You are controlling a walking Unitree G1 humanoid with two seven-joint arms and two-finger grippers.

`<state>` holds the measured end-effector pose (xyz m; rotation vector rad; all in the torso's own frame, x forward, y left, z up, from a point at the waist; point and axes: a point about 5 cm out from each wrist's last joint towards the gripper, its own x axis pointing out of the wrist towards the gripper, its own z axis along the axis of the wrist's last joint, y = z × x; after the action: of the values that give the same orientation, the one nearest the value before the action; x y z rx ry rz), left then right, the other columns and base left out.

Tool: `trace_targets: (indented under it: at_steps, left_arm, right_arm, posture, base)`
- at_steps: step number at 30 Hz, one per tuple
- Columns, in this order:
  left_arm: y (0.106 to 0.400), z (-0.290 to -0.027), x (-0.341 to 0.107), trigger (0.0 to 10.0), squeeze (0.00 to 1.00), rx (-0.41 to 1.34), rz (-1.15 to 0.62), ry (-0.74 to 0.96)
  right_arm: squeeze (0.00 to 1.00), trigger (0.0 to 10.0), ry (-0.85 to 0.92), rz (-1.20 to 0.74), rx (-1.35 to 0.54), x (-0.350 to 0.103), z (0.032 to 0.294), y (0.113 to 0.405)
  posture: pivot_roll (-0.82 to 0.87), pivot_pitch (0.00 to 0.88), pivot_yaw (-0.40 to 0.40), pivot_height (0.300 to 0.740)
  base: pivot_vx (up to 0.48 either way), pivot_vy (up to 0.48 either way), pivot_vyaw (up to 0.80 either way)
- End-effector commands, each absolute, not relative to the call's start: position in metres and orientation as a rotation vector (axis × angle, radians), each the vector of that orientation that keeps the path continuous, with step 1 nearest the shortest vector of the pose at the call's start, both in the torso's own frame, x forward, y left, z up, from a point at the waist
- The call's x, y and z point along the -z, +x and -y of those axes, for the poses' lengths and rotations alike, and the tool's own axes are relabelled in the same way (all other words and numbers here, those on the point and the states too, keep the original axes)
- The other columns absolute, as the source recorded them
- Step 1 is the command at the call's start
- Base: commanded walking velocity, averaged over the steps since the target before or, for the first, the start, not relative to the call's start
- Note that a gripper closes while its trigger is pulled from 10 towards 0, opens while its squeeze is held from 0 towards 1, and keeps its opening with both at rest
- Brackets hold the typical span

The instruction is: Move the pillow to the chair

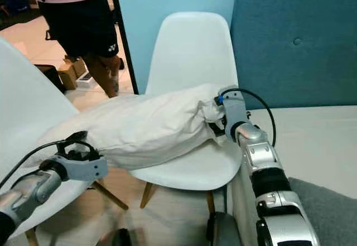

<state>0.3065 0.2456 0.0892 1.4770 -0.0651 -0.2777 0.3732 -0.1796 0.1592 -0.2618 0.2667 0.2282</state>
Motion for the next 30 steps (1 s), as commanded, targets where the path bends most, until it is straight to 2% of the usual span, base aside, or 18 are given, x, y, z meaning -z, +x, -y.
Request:
trace_targets:
  at_steps: [1, 9, 10, 11, 12, 16, 17, 18, 19, 21, 22, 23, 24, 25, 30]
  left_arm:
    - [0.309, -0.241, -0.086, 10.0, 0.0, 0.285, 0.082, 1.497]
    - [0.322, -0.26, -0.095, 10.0, 0.0, 0.141, 0.061, 1.514]
    - [0.327, -0.268, -0.104, 1.1, 0.0, 0.077, 0.083, 1.55]
    - [0.327, -0.268, -0.104, 1.1, 0.0, 0.077, 0.083, 1.55]
    - [0.328, -0.27, -0.106, 0.0, 0.0, 0.068, 0.086, 1.553]
    - [0.329, -0.27, -0.106, 0.0, 0.0, 0.073, 0.089, 1.551]
    - [0.33, -0.267, -0.108, 0.0, 0.0, 0.077, 0.107, 1.546]
    - [0.33, -0.267, -0.108, 0.0, 0.0, 0.077, 0.107, 1.546]
    - [0.331, -0.265, -0.107, 0.0, 0.0, 0.08, 0.124, 1.542]
    - [0.332, -0.263, -0.107, 0.0, 0.0, 0.083, 0.135, 1.539]
    - [0.332, -0.261, -0.107, 0.0, 0.0, 0.086, 0.142, 1.536]
    - [0.332, -0.26, -0.107, 0.0, 0.0, 0.088, 0.15, 1.536]
    - [0.332, -0.26, -0.107, 0.0, 0.0, 0.088, 0.15, 1.536]
    - [0.332, -0.259, -0.107, 0.0, 0.0, 0.089, 0.159, 1.533]
    - [0.334, -0.254, -0.11, 0.0, 0.0, 0.078, 0.195, 1.514]
  right_arm:
    - [0.0, 10.0, -0.252, -0.257, -0.248, -0.163, 0.177, 0.372]
    - [0.0, 10.0, -0.191, -0.175, -0.339, -0.179, 0.168, 0.369]
    - [0.0, 10.0, -0.164, -0.18, -0.372, -0.179, 0.169, 0.365]
    - [0.0, 10.0, -0.164, -0.18, -0.372, -0.179, 0.169, 0.365]
    - [0.0, 10.0, -0.161, -0.196, -0.374, -0.177, 0.171, 0.364]
    - [0.0, 10.0, -0.156, -0.238, -0.358, -0.169, 0.177, 0.362]
    - [0.0, 10.0, -0.168, -0.316, -0.263, -0.16, 0.2, 0.363]
    - [0.0, 10.0, -0.168, -0.316, -0.263, -0.16, 0.2, 0.363]
    - [0.0, 10.0, -0.169, -0.364, -0.205, -0.159, 0.222, 0.362]
    - [0.03, 10.0, -0.145, -0.356, -0.184, -0.166, 0.235, 0.362]
    - [0.13, 10.0, -0.128, -0.335, -0.157, -0.174, 0.246, 0.363]
    - [0.7, 10.0, -0.112, -0.31, -0.135, -0.181, 0.256, 0.363]
    - [0.7, 10.0, -0.112, -0.31, -0.135, -0.181, 0.256, 0.363]
    - [1.0, 10.0, -0.091, -0.279, -0.125, -0.189, 0.264, 0.362]
    - [1.0, 10.0, -0.034, -0.189, -0.089, -0.208, 0.28, 0.361]
  posture:
    - [0.0, 0.021, -0.04, 0.537]
    - [-0.02, 0.046, -0.044, 0.537]
    - [-0.03, 0.063, -0.044, 0.537]
    - [-0.03, 0.063, -0.044, 0.537]
    - [-0.03, 0.064, -0.045, 0.537]
    - [-0.03, 0.07, -0.048, 0.537]
    - [-0.03, 0.076, -0.054, 0.537]
    - [-0.03, 0.076, -0.054, 0.537]
    - [-0.03, 0.078, -0.056, 0.537]
    - [-0.03, 0.077, -0.058, 0.537]
    - [-0.03, 0.077, -0.058, 0.537]
    - [-0.03, 0.074, -0.057, 0.537]
    - [-0.03, 0.074, -0.057, 0.537]
    - [-0.03, 0.073, -0.057, 0.537]
    - [-0.03, 0.066, -0.056, 0.537]
  base:
    - [0.0, 0.0, 0.0]
    - [0.0, 0.0, 0.0]
    - [0.0, 0.0, 0.0]
    - [0.0, 0.0, 0.0]
    - [0.0, 0.0, 0.0]
    - [0.0, 0.0, 0.0]
    - [0.0, 0.0, 0.0]
    - [0.0, 0.0, 0.0]
    - [0.0, 0.0, 0.0]
    - [0.0, 0.0, 0.0]
    - [0.0, 0.0, 0.0]
    - [0.0, 0.0, 0.0]
    - [0.0, 0.0, 0.0]
    - [0.0, 0.0, 0.0]
    - [0.0, 0.0, 0.0]
